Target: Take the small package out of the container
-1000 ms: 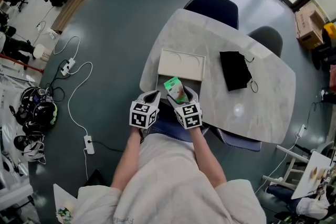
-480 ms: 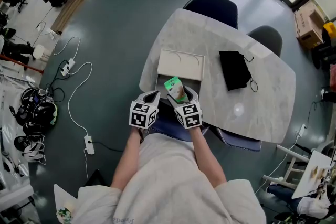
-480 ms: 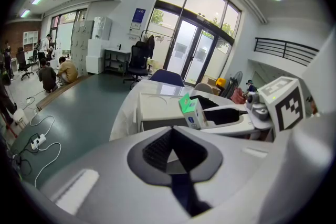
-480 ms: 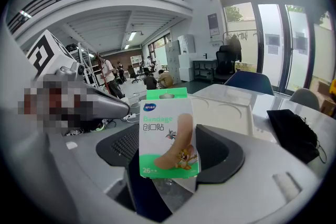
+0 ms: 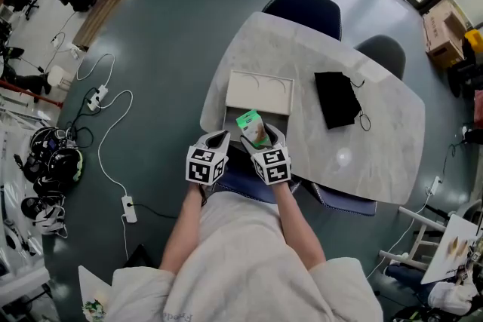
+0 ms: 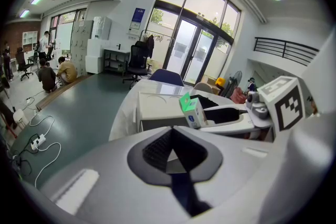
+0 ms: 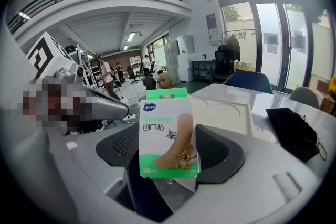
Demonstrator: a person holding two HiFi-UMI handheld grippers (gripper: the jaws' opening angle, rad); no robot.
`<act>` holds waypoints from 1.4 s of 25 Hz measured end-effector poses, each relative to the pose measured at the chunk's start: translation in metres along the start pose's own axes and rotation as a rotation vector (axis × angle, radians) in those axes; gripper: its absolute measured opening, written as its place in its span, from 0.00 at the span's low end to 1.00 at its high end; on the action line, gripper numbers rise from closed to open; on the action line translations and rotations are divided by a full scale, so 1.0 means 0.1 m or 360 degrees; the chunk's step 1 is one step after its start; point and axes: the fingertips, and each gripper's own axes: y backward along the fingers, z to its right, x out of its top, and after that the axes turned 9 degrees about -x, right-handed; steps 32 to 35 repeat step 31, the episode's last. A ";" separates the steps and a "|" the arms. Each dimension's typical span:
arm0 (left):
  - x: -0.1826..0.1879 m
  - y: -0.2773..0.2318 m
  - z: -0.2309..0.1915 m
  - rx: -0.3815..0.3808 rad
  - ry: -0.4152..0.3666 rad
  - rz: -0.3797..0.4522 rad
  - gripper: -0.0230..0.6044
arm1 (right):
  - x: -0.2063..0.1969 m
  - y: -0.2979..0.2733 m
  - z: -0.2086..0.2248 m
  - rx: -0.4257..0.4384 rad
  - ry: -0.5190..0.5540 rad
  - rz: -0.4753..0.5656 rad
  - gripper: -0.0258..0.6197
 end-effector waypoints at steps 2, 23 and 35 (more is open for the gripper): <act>0.00 0.00 0.01 0.0000 -0.0002 0.0000 0.12 | 0.00 0.01 0.01 -0.0003 -0.0001 -0.0001 0.55; -0.02 -0.02 0.01 0.0003 0.0000 -0.0004 0.12 | -0.02 0.00 0.03 -0.0005 -0.0008 -0.0004 0.55; -0.01 0.00 0.01 0.0005 0.0000 -0.0001 0.12 | 0.01 0.01 0.01 -0.0003 -0.0008 -0.0004 0.55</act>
